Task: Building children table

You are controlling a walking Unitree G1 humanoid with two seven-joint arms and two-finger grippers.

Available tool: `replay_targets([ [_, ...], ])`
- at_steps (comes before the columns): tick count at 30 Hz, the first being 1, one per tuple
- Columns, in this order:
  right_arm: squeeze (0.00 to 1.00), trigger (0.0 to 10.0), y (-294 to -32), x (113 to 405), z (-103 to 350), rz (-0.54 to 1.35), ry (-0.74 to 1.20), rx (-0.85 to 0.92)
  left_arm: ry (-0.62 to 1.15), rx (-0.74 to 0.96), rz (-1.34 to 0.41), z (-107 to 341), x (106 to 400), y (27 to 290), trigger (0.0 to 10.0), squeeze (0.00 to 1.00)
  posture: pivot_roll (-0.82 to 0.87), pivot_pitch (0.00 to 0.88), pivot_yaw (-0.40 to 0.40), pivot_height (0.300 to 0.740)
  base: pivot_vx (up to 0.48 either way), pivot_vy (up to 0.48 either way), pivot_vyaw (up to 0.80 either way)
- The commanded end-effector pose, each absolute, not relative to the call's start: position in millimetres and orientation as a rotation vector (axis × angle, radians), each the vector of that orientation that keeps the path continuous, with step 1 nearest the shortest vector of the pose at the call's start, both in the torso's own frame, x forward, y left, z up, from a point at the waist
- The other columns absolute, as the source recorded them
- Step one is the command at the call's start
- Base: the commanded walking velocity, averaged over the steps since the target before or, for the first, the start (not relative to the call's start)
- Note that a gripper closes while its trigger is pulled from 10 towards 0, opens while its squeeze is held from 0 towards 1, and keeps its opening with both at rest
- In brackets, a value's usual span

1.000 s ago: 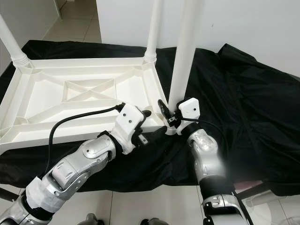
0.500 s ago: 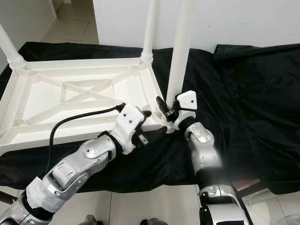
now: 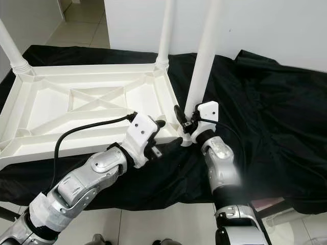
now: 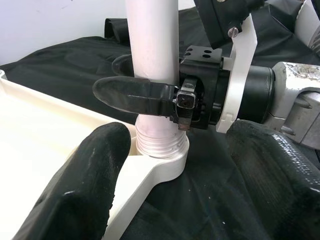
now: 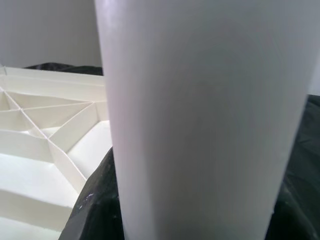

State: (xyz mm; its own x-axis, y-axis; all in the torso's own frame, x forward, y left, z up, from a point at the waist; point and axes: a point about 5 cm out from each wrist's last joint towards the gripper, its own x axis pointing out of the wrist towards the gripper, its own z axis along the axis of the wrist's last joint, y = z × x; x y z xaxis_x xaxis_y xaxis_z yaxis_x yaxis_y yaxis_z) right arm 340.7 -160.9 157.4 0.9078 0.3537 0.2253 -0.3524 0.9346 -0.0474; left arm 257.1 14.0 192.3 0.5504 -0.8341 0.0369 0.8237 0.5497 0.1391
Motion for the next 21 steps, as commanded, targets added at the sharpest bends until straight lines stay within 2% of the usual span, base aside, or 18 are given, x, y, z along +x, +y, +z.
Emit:
replay_targets([
  [1,0.0,10.0,-168.6,330.3,115.2,0.296,-0.065,0.102,-0.098,0.131,-1.112,192.4,251.6,11.0,10.0,0.0,-0.03,0.128,-0.054,0.74,0.0,0.0,0.0],
  [21,0.0,10.0,-164.2,319.7,112.0,0.227,-0.134,0.263,-0.104,0.137,-1.104,194.5,254.3,11.9,10.0,0.0,-0.02,0.125,-0.051,0.74,0.0,0.0,0.0],
])
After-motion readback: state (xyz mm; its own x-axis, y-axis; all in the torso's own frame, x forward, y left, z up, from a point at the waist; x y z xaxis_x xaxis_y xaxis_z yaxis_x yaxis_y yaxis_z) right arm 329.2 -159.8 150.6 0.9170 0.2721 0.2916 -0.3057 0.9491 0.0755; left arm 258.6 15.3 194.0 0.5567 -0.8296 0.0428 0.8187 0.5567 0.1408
